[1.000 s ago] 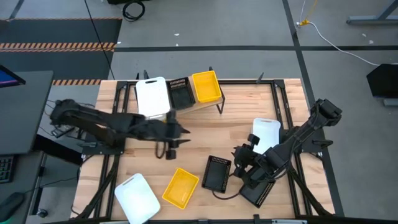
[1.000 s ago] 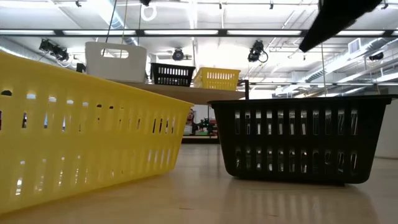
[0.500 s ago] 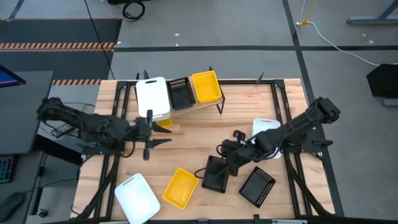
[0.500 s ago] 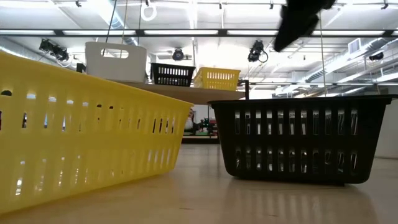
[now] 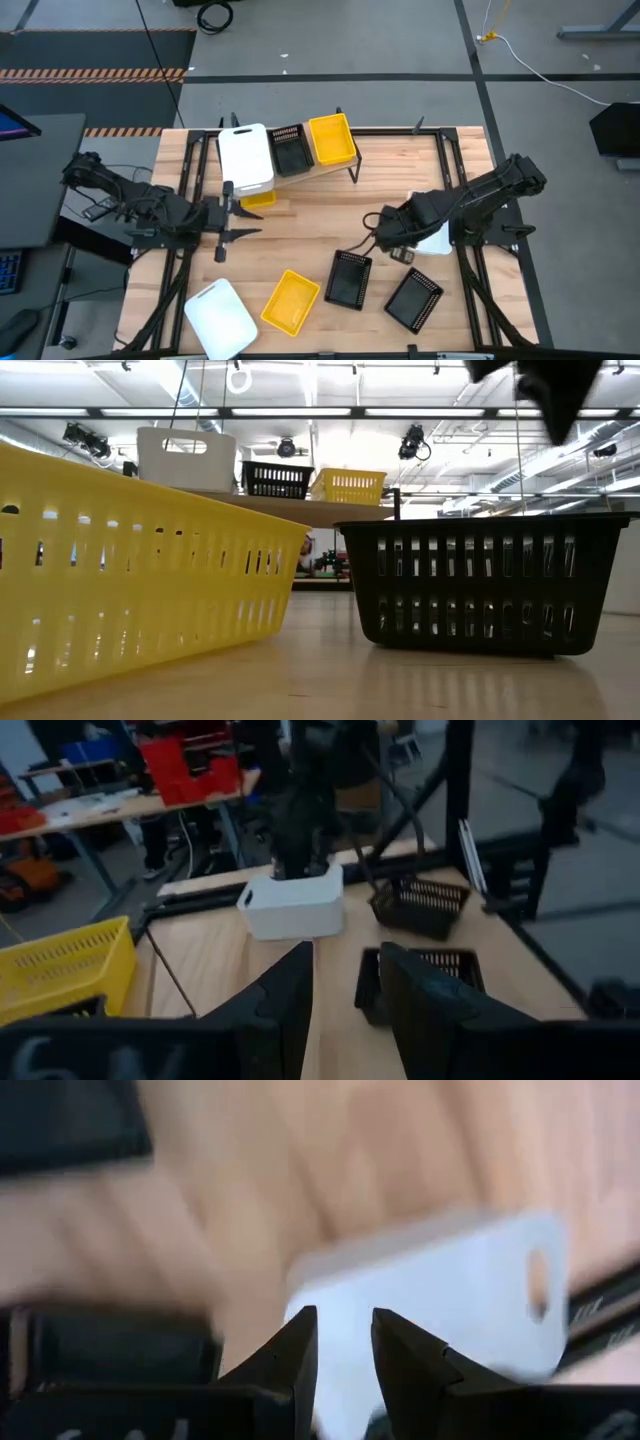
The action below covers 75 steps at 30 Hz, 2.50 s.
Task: Stack baskets on shelf by color
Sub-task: Stack the bottom yellow bin on top of the other yellow bin on the shelf
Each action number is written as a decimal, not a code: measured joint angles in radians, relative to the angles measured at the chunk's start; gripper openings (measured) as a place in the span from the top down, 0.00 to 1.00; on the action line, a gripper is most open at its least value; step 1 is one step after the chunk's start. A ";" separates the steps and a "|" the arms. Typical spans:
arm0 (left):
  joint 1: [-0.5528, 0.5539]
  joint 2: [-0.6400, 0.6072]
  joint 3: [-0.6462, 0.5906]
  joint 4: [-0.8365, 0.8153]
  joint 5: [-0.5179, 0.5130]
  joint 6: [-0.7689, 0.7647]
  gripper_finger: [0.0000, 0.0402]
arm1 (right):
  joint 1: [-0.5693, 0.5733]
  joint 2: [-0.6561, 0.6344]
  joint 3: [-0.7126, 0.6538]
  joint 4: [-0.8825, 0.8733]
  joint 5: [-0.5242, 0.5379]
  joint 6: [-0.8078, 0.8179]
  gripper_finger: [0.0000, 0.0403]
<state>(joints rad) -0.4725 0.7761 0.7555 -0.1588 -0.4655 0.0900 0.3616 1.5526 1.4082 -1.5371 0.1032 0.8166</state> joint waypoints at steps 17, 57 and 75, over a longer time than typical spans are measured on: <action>-0.111 -0.246 -0.043 -0.179 -0.048 -0.039 0.69 | -0.065 0.214 0.000 0.744 0.069 -0.382 0.74; -0.145 -0.259 -0.045 -0.192 -0.028 -0.072 0.70 | 0.011 0.902 0.905 0.305 0.061 -0.155 0.74; -0.145 -0.224 -0.045 -0.198 -0.027 -0.087 0.70 | 0.037 0.902 0.906 0.478 0.040 -0.256 0.74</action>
<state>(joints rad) -0.6170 0.5521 0.7109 -0.3569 -0.4923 0.0032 0.3989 2.4546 2.3146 -1.0596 0.1429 0.5606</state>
